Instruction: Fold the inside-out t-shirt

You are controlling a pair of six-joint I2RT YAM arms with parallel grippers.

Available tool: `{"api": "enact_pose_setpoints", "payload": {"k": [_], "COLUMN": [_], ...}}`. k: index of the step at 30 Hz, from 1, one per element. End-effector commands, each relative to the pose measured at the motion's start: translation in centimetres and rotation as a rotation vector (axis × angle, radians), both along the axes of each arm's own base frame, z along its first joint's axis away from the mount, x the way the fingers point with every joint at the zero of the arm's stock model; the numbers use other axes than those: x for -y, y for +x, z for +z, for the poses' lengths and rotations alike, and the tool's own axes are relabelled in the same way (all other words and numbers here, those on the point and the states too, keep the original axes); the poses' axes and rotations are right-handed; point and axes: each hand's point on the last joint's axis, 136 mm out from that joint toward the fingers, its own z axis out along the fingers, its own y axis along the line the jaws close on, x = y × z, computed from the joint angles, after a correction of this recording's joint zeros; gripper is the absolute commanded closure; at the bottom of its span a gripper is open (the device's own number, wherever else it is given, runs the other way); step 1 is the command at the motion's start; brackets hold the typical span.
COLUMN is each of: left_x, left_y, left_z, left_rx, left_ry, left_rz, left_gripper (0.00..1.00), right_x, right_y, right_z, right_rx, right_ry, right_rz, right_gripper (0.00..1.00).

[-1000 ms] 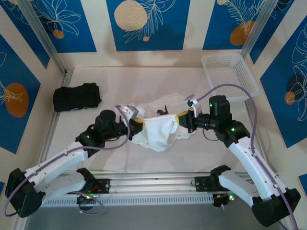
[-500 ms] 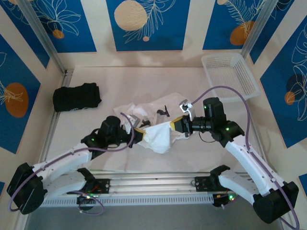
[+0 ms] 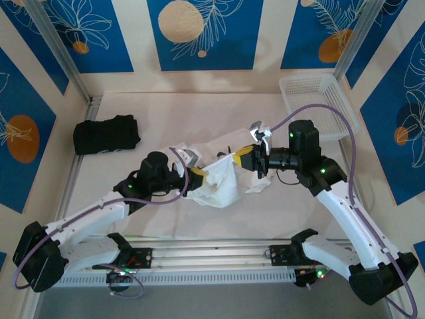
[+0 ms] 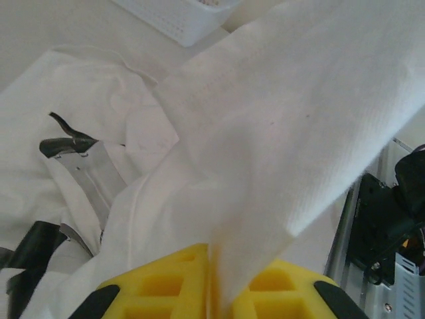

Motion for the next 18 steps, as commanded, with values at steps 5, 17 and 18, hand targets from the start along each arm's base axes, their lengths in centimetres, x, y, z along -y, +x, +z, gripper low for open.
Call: {"api": "enact_pose_setpoints", "payload": {"k": [5,17,18], "left_x": [0.0,-1.6,-2.0], "left_y": [-0.7,-1.6,-1.4], "left_z": [-0.1,-1.0,-1.2], "left_rx": [0.011,-0.042,-0.048], "left_ry": [0.006,0.009,0.02], "left_rz": [-0.033,0.023,0.051], "left_gripper": [0.84,0.56,0.55], "right_x": [0.1,-2.8,-3.0], "right_y": [-1.2,-4.7,-5.0], "right_z": [-2.8,-8.3,-9.1], "right_rx": [-0.075,-0.2,-0.217], "right_ry": [-0.043,-0.082,-0.098], "right_rz": [0.012,0.167,0.167], "right_gripper": [1.0,1.0,1.0]}}
